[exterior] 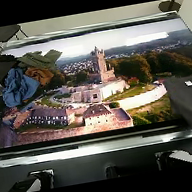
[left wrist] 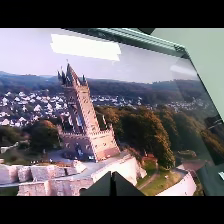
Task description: Fold the shirts.
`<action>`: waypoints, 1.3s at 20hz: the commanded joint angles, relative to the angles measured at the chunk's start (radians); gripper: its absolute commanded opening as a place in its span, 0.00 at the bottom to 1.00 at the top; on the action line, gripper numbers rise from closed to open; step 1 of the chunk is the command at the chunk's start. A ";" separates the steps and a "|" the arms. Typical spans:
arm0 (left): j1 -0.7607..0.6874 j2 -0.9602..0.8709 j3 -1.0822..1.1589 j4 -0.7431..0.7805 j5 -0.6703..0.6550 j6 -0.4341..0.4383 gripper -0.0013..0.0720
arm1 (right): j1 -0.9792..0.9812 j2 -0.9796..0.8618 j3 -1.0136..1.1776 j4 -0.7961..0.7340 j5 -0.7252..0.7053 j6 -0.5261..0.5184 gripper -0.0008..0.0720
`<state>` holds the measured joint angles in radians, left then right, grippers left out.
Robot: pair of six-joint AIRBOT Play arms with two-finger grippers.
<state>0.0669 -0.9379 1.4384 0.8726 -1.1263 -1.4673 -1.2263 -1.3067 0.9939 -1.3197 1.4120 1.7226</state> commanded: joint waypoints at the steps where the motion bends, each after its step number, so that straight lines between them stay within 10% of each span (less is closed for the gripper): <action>1: 0.000 -0.005 -0.001 0.000 0.000 0.000 0.07 | -0.003 0.039 -0.112 -0.058 -0.055 0.013 0.08; 6: 0.000 -0.007 -0.022 0.000 -0.002 0.000 0.07 | -0.003 0.039 -0.119 -0.026 -0.112 -0.001 0.09; 7: 0.000 -0.007 -0.028 -0.001 -0.002 0.000 0.07 | -0.003 0.039 -0.116 0.002 -0.116 -0.016 0.21; 9: 0.000 -0.007 -0.029 0.000 0.000 0.000 0.07 | -0.003 0.039 -0.075 0.085 -0.132 -0.097 0.91; 10: 0.000 -0.007 -0.029 0.000 0.005 0.001 0.07 | -0.003 0.039 -0.016 0.111 -0.106 -0.124 0.95; 18: 0.000 -0.023 -0.029 0.000 0.070 0.028 0.07 | -0.002 0.037 0.749 0.263 -0.253 0.074 0.82; 22: -0.045 -0.083 -0.023 0.067 0.069 0.031 0.06 | 0.207 0.048 0.862 0.569 -0.280 -0.275 0.82; 26: -0.285 -0.197 0.031 0.663 -0.041 -0.169 0.06 | 0.753 0.037 0.827 0.027 -0.133 -0.169 0.82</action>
<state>-0.0822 -1.0653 1.4422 1.1294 -1.0882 -1.4994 -0.7845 -1.2617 1.8145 -1.0031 1.2022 1.5101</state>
